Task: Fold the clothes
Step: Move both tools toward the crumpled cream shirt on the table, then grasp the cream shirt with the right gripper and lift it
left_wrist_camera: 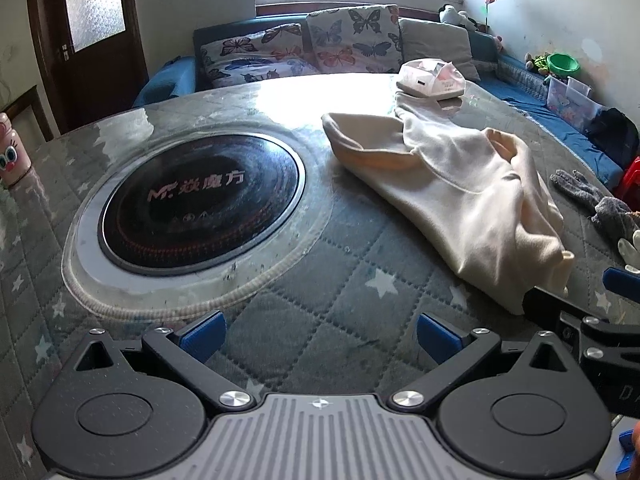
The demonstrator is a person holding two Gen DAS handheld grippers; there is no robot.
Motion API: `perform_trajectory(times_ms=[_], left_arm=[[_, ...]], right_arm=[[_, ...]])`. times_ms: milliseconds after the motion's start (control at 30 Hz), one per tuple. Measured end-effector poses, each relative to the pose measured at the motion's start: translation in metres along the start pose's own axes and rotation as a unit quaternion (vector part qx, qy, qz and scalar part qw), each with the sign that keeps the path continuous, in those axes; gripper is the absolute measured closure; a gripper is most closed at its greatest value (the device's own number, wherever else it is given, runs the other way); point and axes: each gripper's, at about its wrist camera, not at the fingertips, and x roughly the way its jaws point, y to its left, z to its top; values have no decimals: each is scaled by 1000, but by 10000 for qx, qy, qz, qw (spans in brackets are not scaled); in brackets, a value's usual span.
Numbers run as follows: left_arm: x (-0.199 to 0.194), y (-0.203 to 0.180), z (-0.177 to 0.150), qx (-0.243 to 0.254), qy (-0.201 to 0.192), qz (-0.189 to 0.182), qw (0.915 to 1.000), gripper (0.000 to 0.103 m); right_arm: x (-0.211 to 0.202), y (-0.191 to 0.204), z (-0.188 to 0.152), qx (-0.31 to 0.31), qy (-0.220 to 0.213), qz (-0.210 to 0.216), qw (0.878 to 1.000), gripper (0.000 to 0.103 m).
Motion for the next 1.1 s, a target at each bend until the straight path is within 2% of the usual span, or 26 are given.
perform_trajectory(times_ms=[100,733,933,1000,1100], left_arm=[[3,-3,6,55,-14,8,10000,0],[23,-26,28,312,1,0,9995,0],[29,-17,36,208,-17,89,9997,0],[30,-12,38,152,-31,133,9998,0],[32,-4,40,60,-33,212,9998,0]], right_arm=[[12,16,3,21,-44,-25,10000,0],[44,20,21,127,-210,-170,9996,1],[61,17,41,23,-293,31,9996,13],[71,16,47,-44,-272,110,9996,22],[89,17,54,-131,-188,160,9996,31]])
